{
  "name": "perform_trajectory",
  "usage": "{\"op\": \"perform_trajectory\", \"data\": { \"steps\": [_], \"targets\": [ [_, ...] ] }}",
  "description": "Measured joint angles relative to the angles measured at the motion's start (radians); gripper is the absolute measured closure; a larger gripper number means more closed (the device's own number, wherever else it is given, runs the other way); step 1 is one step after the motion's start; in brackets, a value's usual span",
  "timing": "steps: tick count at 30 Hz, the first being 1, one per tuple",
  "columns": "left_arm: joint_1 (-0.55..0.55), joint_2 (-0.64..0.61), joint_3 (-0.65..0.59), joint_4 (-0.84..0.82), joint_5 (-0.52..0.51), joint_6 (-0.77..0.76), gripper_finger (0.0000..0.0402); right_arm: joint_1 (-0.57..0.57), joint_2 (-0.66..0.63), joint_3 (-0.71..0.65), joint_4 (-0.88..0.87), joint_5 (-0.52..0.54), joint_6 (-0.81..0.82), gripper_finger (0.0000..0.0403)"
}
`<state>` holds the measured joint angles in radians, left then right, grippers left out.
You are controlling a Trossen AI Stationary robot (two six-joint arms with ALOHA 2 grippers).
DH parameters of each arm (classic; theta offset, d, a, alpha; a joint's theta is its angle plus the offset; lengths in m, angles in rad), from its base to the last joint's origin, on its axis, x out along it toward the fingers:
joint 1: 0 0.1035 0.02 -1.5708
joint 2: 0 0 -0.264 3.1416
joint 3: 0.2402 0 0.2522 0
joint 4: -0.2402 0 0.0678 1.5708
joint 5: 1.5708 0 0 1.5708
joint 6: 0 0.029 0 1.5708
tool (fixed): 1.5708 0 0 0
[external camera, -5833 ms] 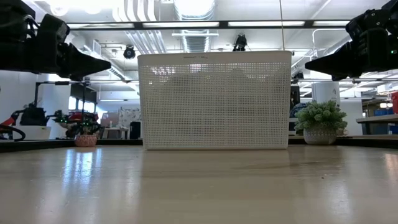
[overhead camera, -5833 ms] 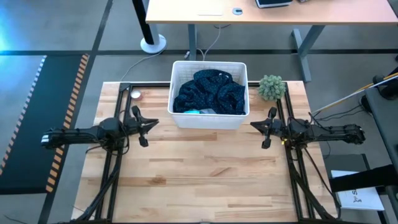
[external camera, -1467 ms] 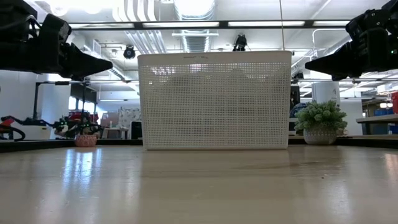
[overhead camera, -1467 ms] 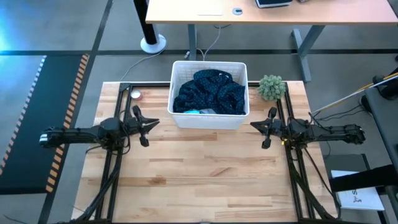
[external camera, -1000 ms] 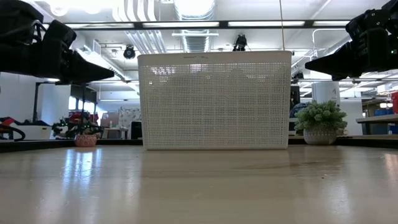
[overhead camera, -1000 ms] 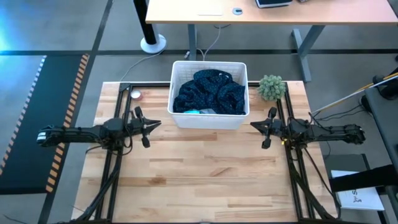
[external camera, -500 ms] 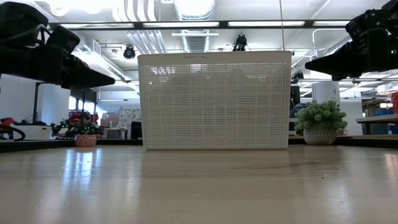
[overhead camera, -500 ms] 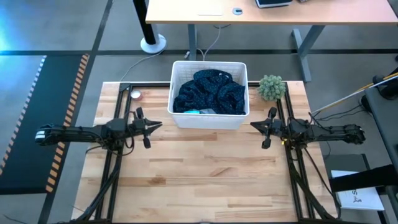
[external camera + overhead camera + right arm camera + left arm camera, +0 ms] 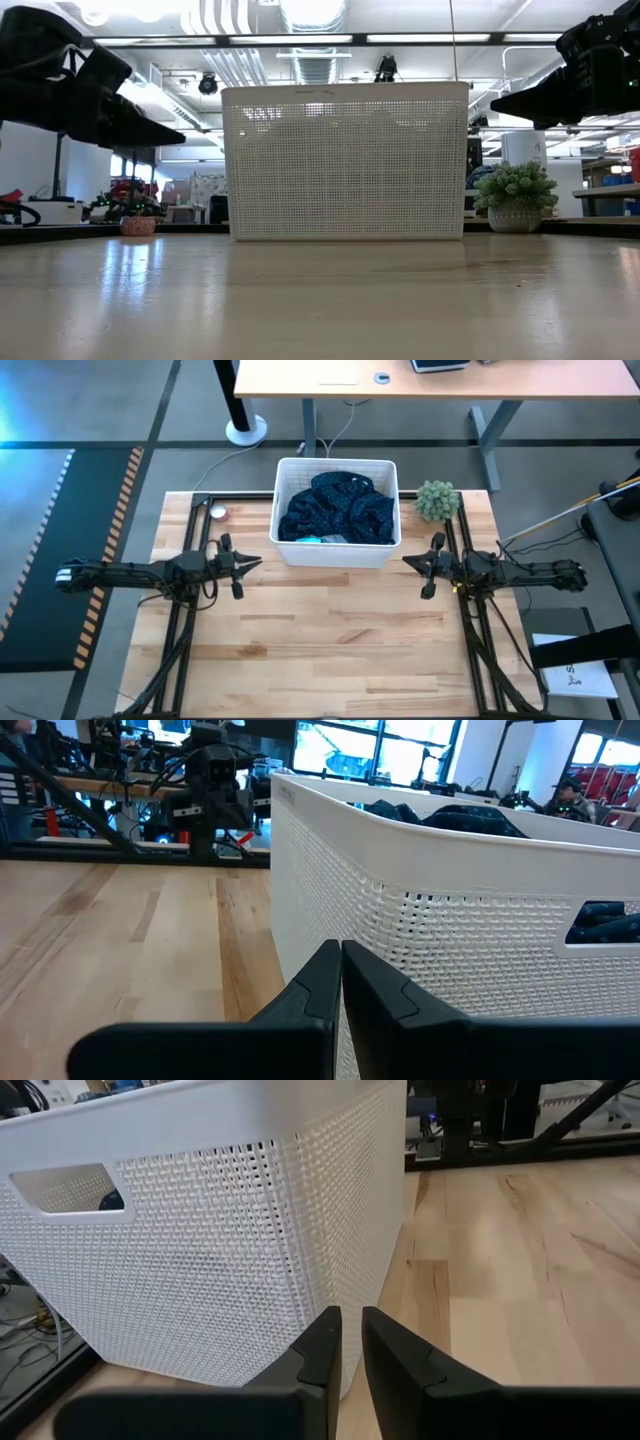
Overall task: Sort clothes
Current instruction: Return to Home Position
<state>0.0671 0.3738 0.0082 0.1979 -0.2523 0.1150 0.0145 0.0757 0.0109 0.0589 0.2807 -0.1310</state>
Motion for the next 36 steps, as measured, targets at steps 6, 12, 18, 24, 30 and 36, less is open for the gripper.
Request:
{"op": "perform_trajectory", "data": {
  "steps": [6,12,18,24,30,36],
  "targets": [
    [0.000,0.011,0.000,0.000,0.000,0.000,0.0368,0.000,0.000,0.000,0.000,0.000,0.000,0.0403],
    [0.000,0.020,0.000,0.000,0.000,0.000,0.0376,0.000,0.000,0.000,0.000,0.000,0.000,0.0403],
    [0.000,0.025,0.000,0.000,0.000,0.000,0.0377,0.000,0.000,0.000,0.000,0.000,0.000,0.0403],
    [0.000,0.024,0.000,0.000,0.000,0.000,0.0370,0.000,0.000,0.000,0.000,0.000,0.000,0.0403],
    [0.000,0.024,0.000,0.000,0.000,0.000,0.0367,0.000,0.000,0.000,0.000,0.000,0.000,0.0403],
    [0.000,0.024,0.000,0.000,0.000,0.000,0.0374,0.000,0.000,0.000,0.000,0.000,0.000,0.0403]
  ]
}}
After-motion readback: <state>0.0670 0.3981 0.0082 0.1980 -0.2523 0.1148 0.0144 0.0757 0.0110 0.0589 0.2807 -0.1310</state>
